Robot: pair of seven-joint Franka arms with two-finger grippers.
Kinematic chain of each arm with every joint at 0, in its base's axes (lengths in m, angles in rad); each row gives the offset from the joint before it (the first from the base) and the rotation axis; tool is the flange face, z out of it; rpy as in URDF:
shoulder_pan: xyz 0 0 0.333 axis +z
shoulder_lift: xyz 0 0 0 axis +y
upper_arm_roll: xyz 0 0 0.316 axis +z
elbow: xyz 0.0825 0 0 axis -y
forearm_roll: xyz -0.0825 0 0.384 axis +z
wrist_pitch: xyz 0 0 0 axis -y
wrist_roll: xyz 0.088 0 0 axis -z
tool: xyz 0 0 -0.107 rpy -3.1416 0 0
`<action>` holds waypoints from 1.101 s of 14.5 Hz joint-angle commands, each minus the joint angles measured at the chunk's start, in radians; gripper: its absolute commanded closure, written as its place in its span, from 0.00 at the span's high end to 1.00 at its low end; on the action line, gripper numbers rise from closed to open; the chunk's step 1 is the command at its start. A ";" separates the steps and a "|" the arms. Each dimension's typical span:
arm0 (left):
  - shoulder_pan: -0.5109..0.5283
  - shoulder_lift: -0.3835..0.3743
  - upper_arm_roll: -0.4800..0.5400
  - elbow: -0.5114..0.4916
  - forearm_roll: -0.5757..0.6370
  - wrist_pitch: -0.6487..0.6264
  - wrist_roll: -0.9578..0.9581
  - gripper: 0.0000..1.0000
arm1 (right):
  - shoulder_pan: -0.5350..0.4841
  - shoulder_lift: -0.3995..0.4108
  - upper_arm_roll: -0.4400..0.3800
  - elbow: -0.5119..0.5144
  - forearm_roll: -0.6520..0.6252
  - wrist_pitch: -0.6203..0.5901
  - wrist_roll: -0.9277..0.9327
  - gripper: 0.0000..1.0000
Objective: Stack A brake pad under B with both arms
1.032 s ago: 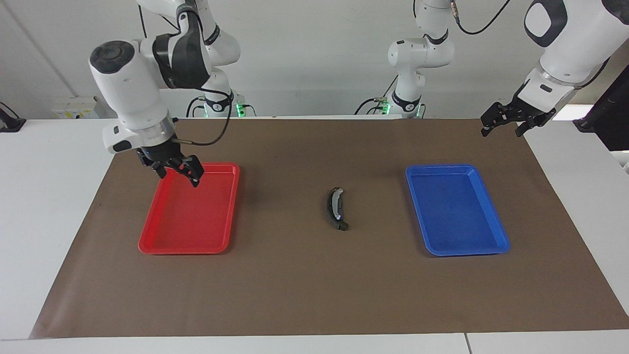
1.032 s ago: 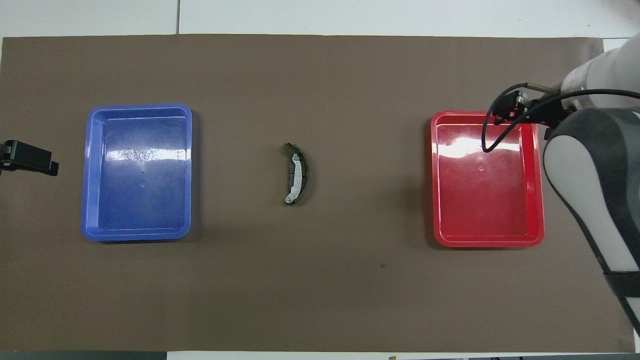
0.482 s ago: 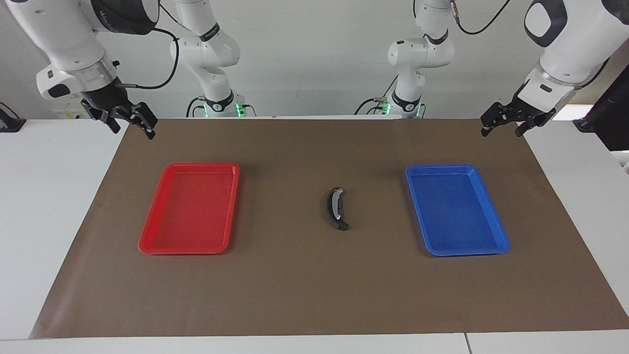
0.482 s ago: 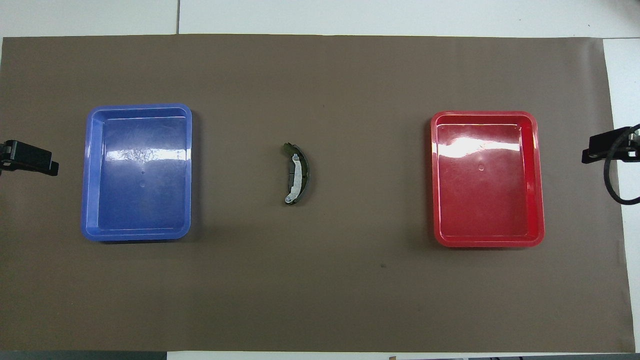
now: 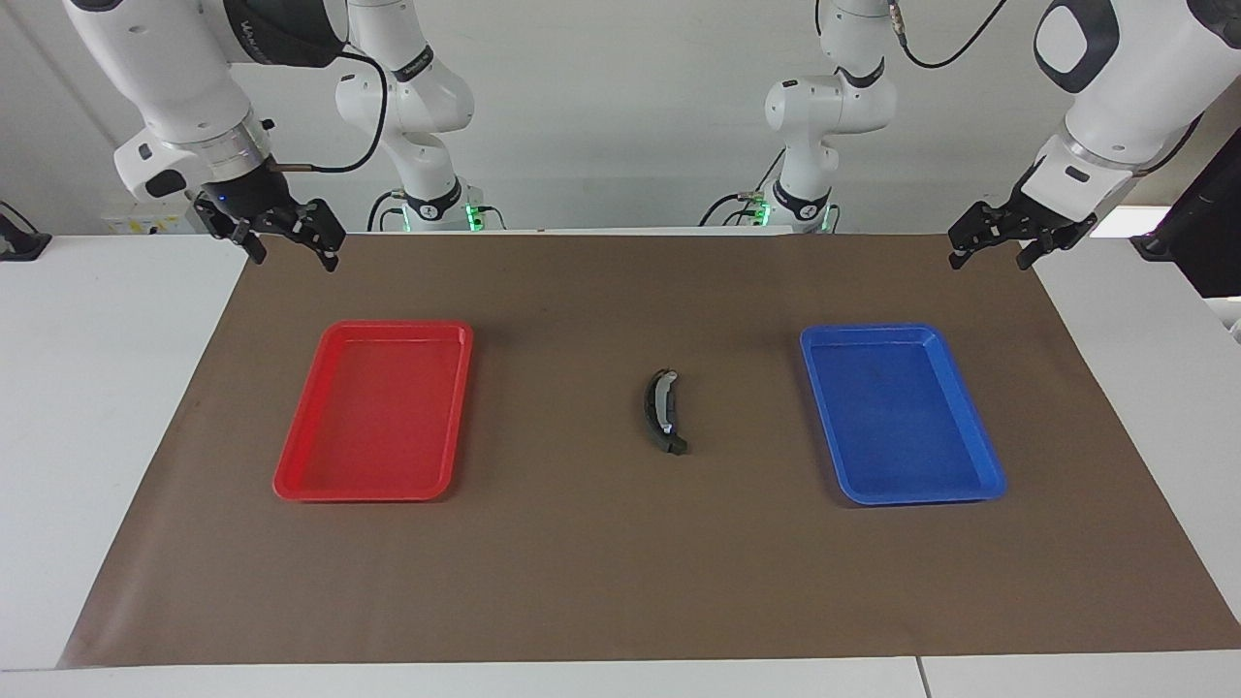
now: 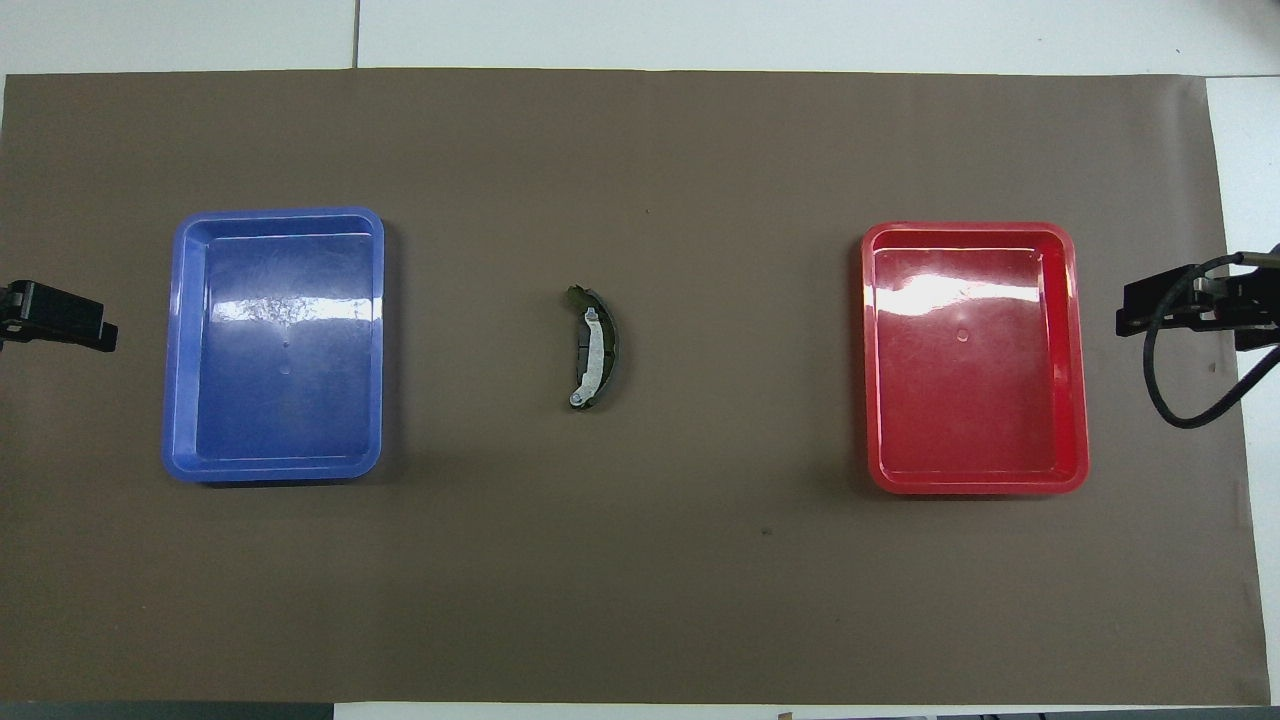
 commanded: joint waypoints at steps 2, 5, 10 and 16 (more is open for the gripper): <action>0.004 -0.033 -0.004 -0.037 0.018 0.014 -0.012 1.00 | -0.005 0.010 0.006 0.026 -0.013 -0.022 -0.085 1.00; 0.004 -0.032 -0.004 -0.037 0.018 0.013 -0.012 1.00 | -0.005 0.005 0.006 0.015 -0.009 -0.003 -0.084 1.00; 0.004 -0.033 -0.004 -0.037 0.018 0.014 -0.012 1.00 | -0.007 0.001 0.005 0.007 0.003 -0.011 -0.083 1.00; 0.004 -0.033 -0.004 -0.037 0.018 0.014 -0.012 1.00 | -0.008 0.002 0.005 0.006 0.003 0.003 -0.083 1.00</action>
